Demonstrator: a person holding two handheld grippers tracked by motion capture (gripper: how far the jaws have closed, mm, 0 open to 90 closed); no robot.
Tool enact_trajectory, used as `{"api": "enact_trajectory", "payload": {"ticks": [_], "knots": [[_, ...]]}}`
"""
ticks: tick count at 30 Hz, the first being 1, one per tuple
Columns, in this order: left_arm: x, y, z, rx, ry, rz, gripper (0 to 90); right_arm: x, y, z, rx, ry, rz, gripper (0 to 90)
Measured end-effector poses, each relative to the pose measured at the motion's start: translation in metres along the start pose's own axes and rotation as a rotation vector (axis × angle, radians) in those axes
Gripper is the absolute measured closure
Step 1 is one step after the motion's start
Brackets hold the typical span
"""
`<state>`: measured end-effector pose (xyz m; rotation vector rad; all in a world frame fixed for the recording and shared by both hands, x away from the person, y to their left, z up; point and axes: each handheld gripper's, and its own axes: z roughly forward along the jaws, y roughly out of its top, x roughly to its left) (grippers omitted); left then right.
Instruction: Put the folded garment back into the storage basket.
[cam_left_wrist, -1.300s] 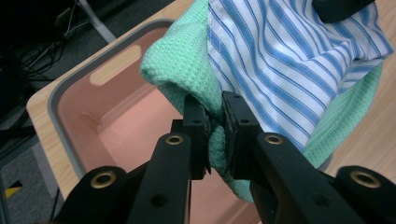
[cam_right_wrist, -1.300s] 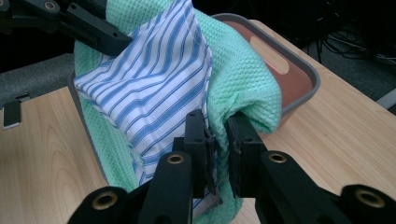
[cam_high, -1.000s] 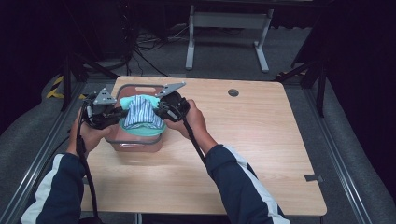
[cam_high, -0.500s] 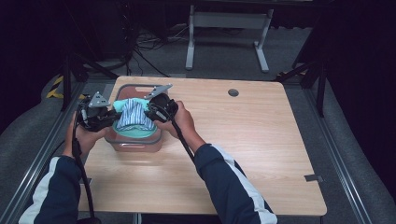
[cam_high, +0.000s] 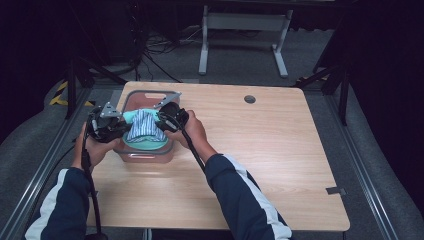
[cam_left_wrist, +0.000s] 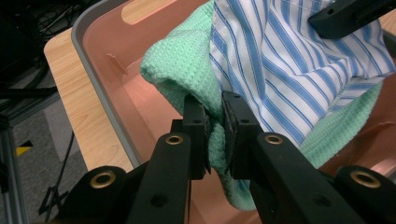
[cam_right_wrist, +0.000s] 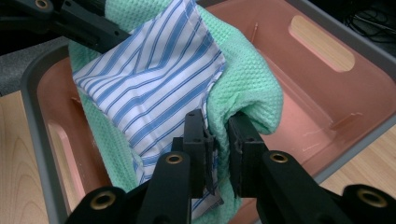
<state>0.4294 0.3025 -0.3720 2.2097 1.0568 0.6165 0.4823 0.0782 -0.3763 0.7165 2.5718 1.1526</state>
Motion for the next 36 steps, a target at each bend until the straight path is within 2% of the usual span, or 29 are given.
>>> {"api": "enact_trajectory", "payload": {"ticks": [8, 11, 13, 14, 15, 18, 20, 31, 32, 36], "knots": [[-0.006, -0.002, 0.011, 0.030, 0.018, 0.020, 80.5, 0.000, -0.006, 0.007, 0.027, 0.000, -0.003, 78.3], [-0.007, -0.002, 0.013, 0.030, 0.011, 0.017, 80.3, -0.001, -0.008, 0.008, 0.032, -0.002, 0.001, 77.8], [-0.007, -0.002, 0.014, 0.034, 0.021, 0.022, 80.2, -0.002, -0.009, 0.008, 0.032, -0.001, -0.002, 77.5], [-0.008, -0.001, 0.014, 0.044, 0.011, 0.025, 79.9, -0.002, -0.011, 0.009, 0.039, -0.003, 0.001, 77.2], [-0.009, -0.001, 0.015, 0.035, 0.030, 0.032, 79.5, -0.002, -0.011, 0.009, 0.039, -0.002, 0.000, 77.0], [-0.010, -0.001, 0.015, 0.042, 0.028, 0.039, 79.2, -0.001, -0.012, 0.009, 0.039, -0.005, 0.001, 76.4], [-0.011, 0.000, 0.014, 0.051, 0.046, 0.043, 78.0, -0.002, -0.012, 0.008, 0.039, -0.008, 0.005, 75.3], [-0.012, 0.001, 0.005, 0.036, 0.042, 0.035, 68.1, -0.002, -0.014, 0.004, 0.031, -0.012, 0.006, 72.4], [-0.013, 0.001, 0.005, 0.025, 0.041, 0.026, 67.5, -0.002, -0.013, 0.003, 0.031, -0.011, 0.004, 72.2], [-0.017, 0.003, 0.001, 0.002, 0.030, 0.033, 66.6, -0.001, -0.014, -0.001, 0.027, -0.013, -0.003, 69.9]]}}
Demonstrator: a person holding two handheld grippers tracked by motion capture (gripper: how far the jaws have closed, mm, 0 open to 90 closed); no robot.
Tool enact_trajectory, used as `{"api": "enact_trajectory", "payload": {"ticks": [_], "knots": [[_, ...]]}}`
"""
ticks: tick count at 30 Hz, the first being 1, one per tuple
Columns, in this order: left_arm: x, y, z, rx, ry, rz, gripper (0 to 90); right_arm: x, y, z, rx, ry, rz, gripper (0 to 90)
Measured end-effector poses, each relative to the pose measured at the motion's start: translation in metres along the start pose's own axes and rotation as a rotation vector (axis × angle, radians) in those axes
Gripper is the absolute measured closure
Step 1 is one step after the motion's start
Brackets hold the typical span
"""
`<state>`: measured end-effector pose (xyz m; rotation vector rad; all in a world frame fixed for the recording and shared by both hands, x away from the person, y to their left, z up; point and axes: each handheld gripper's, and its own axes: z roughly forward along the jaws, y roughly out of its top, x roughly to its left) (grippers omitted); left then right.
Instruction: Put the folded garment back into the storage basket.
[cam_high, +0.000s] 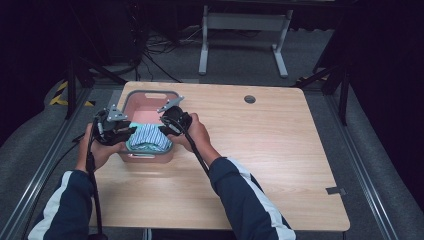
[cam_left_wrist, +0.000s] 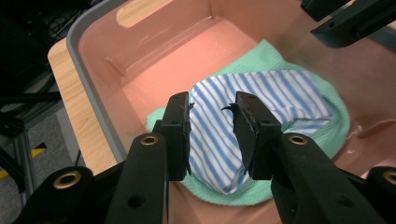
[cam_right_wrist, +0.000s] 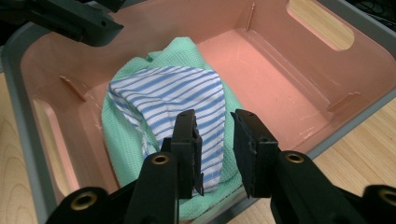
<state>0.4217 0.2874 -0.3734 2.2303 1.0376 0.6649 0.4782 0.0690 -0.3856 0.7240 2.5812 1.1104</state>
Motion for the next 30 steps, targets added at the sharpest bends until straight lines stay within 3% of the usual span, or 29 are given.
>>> {"api": "enact_trajectory", "payload": {"ticks": [4, 9, 14, 18, 23, 27, 30], "knots": [[-0.004, 0.002, -0.004, -0.015, -0.002, 0.007, 64.0, 0.003, -0.002, -0.005, 0.002, -0.002, -0.018, 66.0], [-0.011, 0.003, -0.009, -0.059, -0.008, -0.017, 57.1, 0.005, -0.007, -0.014, -0.005, -0.004, -0.032, 58.3], [-0.023, 0.006, -0.010, -0.069, -0.011, -0.001, 52.5, 0.003, -0.013, -0.025, -0.010, -0.015, -0.046, 55.0], [-0.037, 0.013, -0.014, -0.087, -0.004, 0.012, 44.7, -0.003, -0.021, -0.039, -0.012, -0.051, -0.046, 49.1], [-0.051, 0.019, -0.021, -0.153, -0.038, 0.006, 35.0, -0.013, -0.034, -0.058, -0.025, -0.079, -0.017, 43.6], [-0.061, 0.021, -0.022, -0.166, -0.047, 0.007, 31.9, -0.018, -0.041, -0.068, -0.037, -0.072, -0.022, 41.2], [-0.070, 0.022, -0.020, -0.159, -0.056, 0.030, 31.1, -0.021, -0.047, -0.075, -0.034, -0.091, -0.036, 39.7]]}}
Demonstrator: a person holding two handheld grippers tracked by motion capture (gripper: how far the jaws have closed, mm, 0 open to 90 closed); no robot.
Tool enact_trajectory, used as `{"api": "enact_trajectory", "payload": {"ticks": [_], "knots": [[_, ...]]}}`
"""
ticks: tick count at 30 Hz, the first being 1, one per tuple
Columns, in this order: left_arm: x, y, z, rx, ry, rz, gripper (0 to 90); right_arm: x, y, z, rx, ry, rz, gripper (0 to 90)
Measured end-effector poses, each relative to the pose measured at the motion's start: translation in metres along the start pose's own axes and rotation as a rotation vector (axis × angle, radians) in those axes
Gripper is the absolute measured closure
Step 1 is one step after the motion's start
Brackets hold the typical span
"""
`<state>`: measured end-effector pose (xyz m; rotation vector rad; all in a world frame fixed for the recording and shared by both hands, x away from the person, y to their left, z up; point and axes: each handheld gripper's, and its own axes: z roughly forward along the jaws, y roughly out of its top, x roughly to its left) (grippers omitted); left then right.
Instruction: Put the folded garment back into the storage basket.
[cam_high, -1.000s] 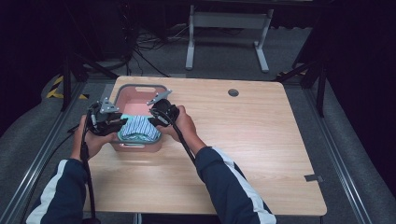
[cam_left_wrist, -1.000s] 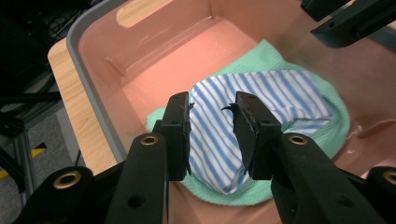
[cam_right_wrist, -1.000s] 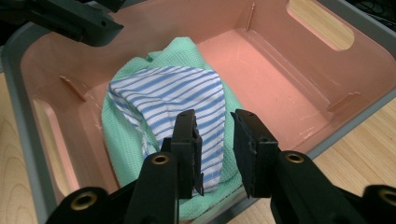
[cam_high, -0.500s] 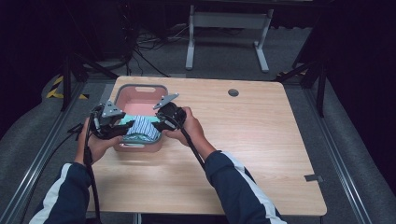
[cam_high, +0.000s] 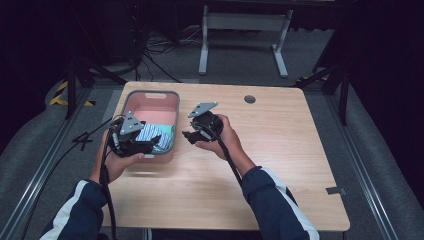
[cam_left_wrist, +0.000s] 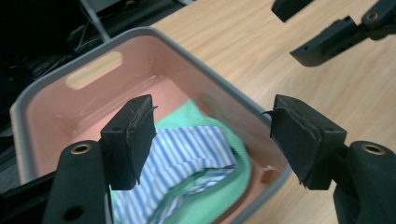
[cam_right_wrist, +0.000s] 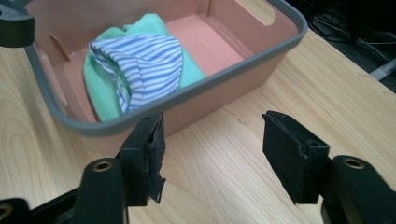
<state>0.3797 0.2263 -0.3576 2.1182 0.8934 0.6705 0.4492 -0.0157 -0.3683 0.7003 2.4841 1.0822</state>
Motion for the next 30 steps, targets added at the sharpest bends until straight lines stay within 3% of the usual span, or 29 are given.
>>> {"api": "enact_trajectory", "payload": {"ticks": [10, 13, 14, 22, 30], "knots": [[-0.021, 0.005, 0.003, -0.003, -0.032, 0.056, 24.2, -0.004, -0.026, -0.025, 0.043, -0.057, -0.057, 37.4], [-0.028, 0.005, 0.005, 0.002, -0.040, 0.086, 22.6, -0.006, -0.035, -0.033, 0.057, -0.071, -0.067, 36.6], [-0.037, 0.006, 0.007, 0.010, -0.051, 0.109, 22.6, -0.008, -0.043, -0.039, 0.068, -0.082, -0.074, 34.8], [-0.060, 0.005, 0.017, 0.042, -0.070, 0.164, 18.9, -0.019, -0.068, -0.061, 0.086, -0.112, -0.063, 33.7], [-0.078, -0.002, 0.027, 0.065, -0.129, 0.202, 18.5, -0.025, -0.091, -0.077, 0.086, -0.130, -0.052, 30.9]]}}
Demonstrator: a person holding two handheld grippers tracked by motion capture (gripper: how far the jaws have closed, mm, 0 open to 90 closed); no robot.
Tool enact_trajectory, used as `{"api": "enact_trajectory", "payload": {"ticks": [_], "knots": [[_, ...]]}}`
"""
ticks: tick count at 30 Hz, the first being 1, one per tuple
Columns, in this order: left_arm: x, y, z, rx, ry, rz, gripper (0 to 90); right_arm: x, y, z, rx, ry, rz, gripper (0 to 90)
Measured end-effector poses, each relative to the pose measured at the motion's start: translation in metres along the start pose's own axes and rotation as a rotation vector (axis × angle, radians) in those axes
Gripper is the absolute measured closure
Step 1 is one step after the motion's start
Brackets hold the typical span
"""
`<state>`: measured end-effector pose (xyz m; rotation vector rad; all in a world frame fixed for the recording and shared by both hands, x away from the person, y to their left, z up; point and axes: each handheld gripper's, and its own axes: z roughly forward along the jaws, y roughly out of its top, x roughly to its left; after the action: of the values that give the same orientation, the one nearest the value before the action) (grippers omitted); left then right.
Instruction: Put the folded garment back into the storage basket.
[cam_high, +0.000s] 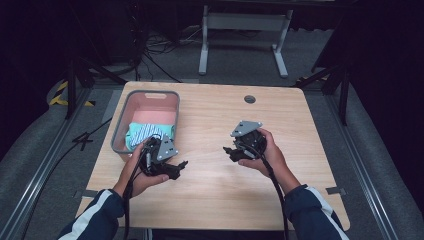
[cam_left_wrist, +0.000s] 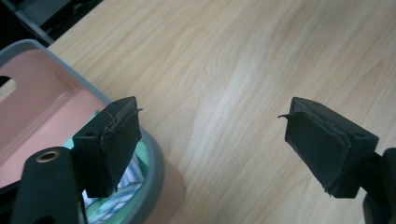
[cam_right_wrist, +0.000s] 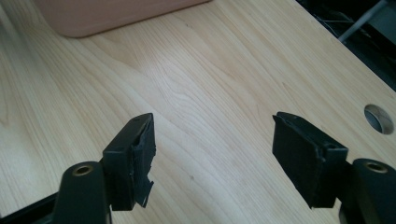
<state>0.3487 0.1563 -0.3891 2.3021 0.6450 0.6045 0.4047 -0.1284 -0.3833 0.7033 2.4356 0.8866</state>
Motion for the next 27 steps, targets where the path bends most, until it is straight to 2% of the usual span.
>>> {"api": "enact_trajectory", "payload": {"ticks": [2, 3, 6, 10, 19, 25, 27], "knots": [[-0.003, -0.001, 0.003, -0.005, -0.007, -0.001, 18.5, 0.000, -0.003, -0.001, 0.004, 0.001, 0.005, 30.4], [-0.005, -0.002, 0.005, -0.009, -0.019, -0.006, 18.6, 0.000, -0.008, -0.004, 0.008, -0.014, -0.004, 30.3], [-0.009, -0.003, 0.009, 0.008, -0.031, 0.019, 18.8, 0.000, -0.016, -0.010, 0.016, -0.026, -0.011, 29.7], [-0.015, -0.006, 0.016, 0.008, -0.046, 0.032, 20.2, -0.001, -0.030, -0.019, 0.023, -0.040, -0.011, 29.3], [-0.025, -0.011, 0.031, 0.047, -0.075, 0.070, 20.2, -0.002, -0.062, -0.029, 0.022, -0.049, 0.025, 29.0], [-0.026, -0.016, 0.036, 0.057, -0.095, 0.066, 19.6, -0.003, -0.084, -0.033, 0.022, -0.051, 0.041, 28.7], [-0.027, -0.019, 0.040, 0.063, -0.097, 0.068, 19.1, -0.004, -0.093, -0.035, 0.018, -0.058, 0.065, 28.7]]}}
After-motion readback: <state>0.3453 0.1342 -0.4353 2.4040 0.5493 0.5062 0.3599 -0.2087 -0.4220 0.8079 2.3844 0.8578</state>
